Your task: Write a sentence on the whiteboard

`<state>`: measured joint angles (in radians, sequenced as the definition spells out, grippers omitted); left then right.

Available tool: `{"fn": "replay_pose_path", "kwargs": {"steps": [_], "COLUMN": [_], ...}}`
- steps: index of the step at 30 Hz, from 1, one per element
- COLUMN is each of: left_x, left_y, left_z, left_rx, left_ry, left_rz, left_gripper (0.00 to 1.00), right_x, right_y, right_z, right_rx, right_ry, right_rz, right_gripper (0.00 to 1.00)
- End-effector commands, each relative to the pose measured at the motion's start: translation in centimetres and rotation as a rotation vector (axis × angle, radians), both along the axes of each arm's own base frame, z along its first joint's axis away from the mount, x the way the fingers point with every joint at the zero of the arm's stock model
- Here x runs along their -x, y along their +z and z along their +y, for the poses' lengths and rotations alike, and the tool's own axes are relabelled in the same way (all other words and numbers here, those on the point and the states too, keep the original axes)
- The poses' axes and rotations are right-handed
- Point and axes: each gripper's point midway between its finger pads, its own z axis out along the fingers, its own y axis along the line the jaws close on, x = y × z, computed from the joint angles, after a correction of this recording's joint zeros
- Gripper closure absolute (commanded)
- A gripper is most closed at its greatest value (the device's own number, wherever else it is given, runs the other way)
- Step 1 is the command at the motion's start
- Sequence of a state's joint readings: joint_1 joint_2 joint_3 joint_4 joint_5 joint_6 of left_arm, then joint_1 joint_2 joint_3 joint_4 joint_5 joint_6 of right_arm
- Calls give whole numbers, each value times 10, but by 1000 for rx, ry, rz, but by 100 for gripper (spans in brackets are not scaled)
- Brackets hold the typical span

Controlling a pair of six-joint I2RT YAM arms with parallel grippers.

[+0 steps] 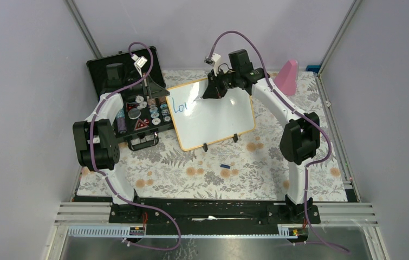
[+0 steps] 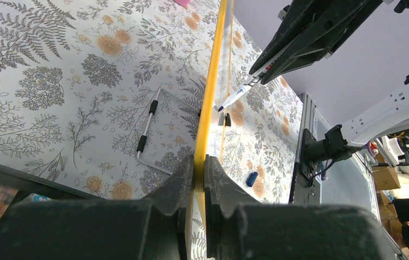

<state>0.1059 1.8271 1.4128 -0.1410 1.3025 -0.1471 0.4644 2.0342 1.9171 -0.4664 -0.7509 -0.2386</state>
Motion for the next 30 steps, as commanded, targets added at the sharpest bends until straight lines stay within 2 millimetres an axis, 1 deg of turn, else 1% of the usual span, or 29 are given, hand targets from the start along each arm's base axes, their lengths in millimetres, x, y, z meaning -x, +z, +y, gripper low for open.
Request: {"fn": "replay_pose_path", "kwargs": {"steps": [1, 11, 18, 30], "left_x": [9, 9, 8, 8], "left_y": [15, 16, 16, 15], "left_z": [-3, -3, -2, -2], "left_rx": [0, 0, 0, 0], "left_ry": [-19, -18, -17, -17], "left_rz": [-45, -47, -46, -43], "left_gripper": [100, 100, 100, 100], "right_x": [-19, -20, -15, -6], "right_y": [20, 15, 14, 8], "right_z": [-4, 2, 9, 12], "right_rx": [-15, -12, -12, -5], "right_ry": [-34, -17, 0, 17], "right_rz": [-78, -52, -49, -36], "right_gripper": [100, 100, 100, 100]}}
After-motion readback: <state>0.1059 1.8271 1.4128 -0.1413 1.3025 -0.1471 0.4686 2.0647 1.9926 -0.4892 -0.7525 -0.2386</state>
